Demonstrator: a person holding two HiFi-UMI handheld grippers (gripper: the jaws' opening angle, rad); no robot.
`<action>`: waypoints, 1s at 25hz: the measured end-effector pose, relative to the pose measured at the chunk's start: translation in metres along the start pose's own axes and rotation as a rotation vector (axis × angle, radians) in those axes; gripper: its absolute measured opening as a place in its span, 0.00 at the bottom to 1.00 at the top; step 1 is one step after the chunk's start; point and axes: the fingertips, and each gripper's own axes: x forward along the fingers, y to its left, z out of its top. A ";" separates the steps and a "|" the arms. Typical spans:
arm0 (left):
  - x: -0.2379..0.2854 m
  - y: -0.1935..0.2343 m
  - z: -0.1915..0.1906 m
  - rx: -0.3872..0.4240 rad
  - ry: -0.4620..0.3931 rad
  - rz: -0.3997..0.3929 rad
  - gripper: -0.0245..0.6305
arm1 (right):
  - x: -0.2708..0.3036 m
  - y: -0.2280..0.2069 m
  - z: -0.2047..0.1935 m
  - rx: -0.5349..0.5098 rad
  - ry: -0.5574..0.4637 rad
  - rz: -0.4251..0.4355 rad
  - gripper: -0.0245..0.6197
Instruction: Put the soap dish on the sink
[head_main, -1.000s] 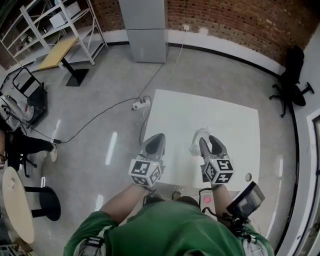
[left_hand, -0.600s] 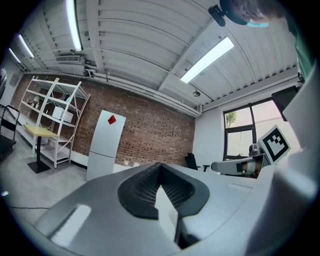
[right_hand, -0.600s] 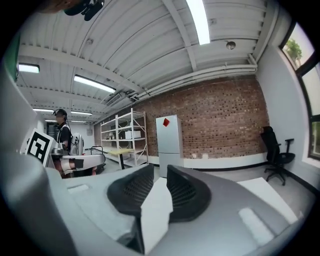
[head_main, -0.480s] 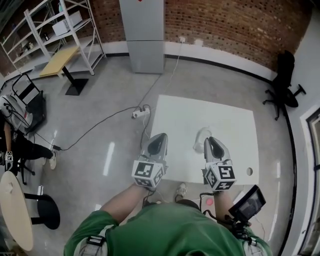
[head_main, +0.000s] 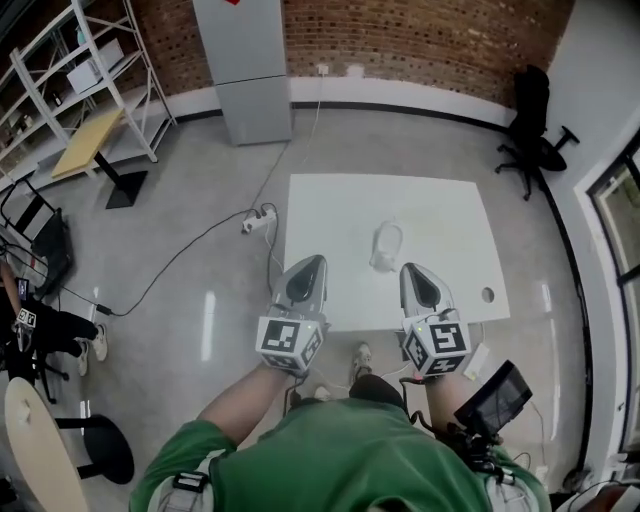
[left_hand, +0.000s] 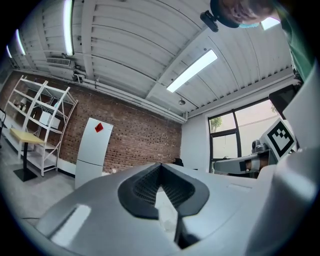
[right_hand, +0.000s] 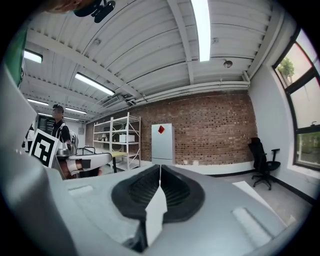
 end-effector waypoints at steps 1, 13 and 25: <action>-0.001 -0.005 0.002 -0.004 0.002 -0.010 0.05 | -0.005 0.001 0.002 0.002 0.001 -0.004 0.05; -0.010 -0.056 0.023 -0.030 -0.010 -0.073 0.05 | -0.043 -0.005 0.015 0.001 -0.012 0.000 0.05; -0.013 -0.103 0.012 -0.053 0.000 -0.072 0.05 | -0.095 -0.039 0.008 0.021 -0.025 -0.031 0.04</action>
